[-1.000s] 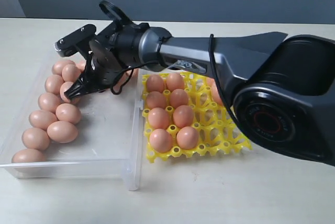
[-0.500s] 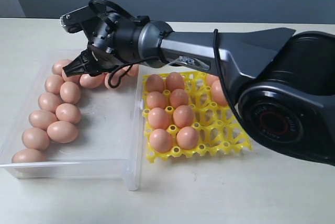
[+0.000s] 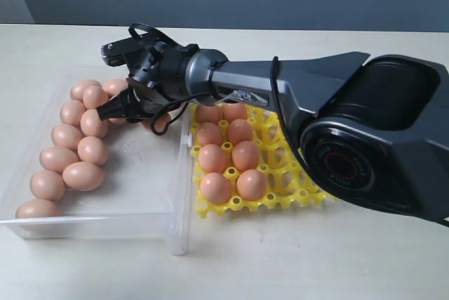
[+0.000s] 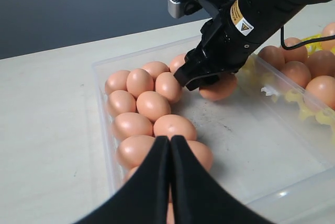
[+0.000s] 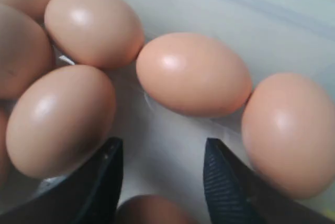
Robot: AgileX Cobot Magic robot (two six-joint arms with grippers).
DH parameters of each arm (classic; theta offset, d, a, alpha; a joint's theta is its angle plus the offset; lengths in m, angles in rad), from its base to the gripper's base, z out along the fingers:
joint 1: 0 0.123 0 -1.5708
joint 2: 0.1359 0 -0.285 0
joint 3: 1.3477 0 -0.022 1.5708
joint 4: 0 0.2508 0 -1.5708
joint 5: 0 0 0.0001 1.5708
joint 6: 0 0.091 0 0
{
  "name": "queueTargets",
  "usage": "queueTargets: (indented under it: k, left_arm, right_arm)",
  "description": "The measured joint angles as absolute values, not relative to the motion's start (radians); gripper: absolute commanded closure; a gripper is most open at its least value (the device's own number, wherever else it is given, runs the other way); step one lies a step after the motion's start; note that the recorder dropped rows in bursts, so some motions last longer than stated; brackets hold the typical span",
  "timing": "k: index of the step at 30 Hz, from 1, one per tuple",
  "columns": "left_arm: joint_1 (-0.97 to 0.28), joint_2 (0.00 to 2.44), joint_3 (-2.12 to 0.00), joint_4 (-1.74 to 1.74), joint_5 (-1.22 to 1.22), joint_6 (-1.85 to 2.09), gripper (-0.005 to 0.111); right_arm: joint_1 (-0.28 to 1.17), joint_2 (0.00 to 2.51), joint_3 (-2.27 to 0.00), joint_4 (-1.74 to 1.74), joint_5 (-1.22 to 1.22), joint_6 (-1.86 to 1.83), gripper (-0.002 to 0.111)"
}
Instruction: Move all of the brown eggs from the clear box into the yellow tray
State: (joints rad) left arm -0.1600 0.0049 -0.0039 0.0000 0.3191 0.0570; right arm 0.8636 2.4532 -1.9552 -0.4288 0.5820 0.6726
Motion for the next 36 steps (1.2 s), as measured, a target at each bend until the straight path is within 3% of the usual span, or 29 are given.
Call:
queueTargets:
  k: [8,21,36]
  left_arm:
    - [-0.16,0.005,-0.004,0.0,0.319,0.057,0.106]
    - [-0.16,0.005,-0.004,0.0,0.319,0.057,0.106]
    - [-0.16,0.005,-0.004,0.0,0.319,0.057,0.106]
  right_arm:
    - [0.864,2.453,-1.955,-0.375,0.64,0.659,0.061]
    - [0.878,2.381,-1.955,-0.337,0.843,0.587,0.062]
    - [0.884,2.411,-1.966,-0.255,0.871,0.528,0.062]
